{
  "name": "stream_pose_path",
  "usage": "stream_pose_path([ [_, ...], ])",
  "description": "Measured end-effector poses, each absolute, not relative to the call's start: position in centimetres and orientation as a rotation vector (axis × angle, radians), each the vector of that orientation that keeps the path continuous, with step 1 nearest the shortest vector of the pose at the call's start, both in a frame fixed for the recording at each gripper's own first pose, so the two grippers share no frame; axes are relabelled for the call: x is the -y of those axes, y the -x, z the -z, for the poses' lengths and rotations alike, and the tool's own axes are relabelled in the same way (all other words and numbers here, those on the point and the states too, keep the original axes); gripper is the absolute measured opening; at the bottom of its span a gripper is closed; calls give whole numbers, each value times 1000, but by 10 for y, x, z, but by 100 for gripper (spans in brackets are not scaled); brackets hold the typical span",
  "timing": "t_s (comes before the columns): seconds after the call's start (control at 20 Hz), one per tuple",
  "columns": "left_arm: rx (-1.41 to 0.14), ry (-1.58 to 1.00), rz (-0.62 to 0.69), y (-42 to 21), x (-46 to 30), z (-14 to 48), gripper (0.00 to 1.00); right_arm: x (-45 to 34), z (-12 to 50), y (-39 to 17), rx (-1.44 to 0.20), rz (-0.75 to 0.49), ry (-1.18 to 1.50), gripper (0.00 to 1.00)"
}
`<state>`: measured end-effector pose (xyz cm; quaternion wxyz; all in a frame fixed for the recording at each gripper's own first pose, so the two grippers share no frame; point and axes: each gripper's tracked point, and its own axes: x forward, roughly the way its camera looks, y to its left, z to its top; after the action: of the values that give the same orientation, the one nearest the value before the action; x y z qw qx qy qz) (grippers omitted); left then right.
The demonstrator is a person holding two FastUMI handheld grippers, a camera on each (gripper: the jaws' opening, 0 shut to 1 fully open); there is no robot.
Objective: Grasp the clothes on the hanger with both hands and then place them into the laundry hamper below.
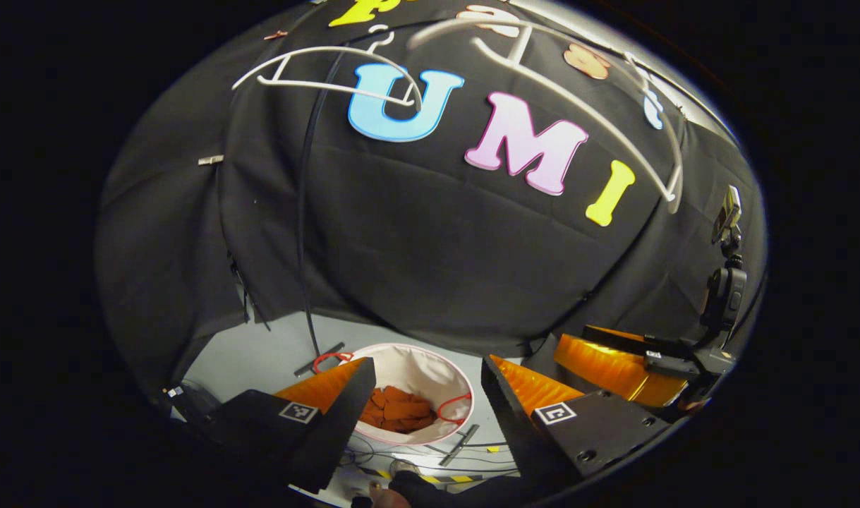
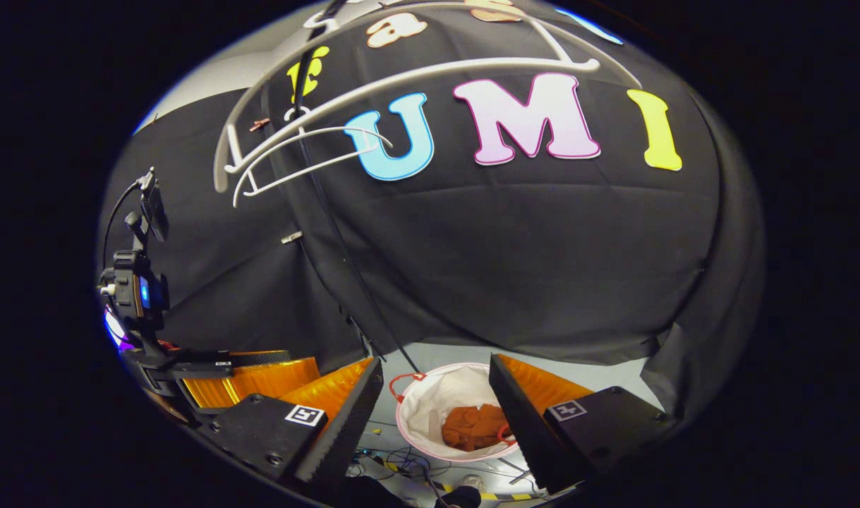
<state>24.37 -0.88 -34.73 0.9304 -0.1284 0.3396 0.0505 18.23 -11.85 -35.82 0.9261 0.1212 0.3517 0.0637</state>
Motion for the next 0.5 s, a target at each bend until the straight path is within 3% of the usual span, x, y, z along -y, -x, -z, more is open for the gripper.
stream_pose_path([
  [0.5,-381,129,51,-188,0,195,95,74,207,-135,-415,-45,-185,98],
])
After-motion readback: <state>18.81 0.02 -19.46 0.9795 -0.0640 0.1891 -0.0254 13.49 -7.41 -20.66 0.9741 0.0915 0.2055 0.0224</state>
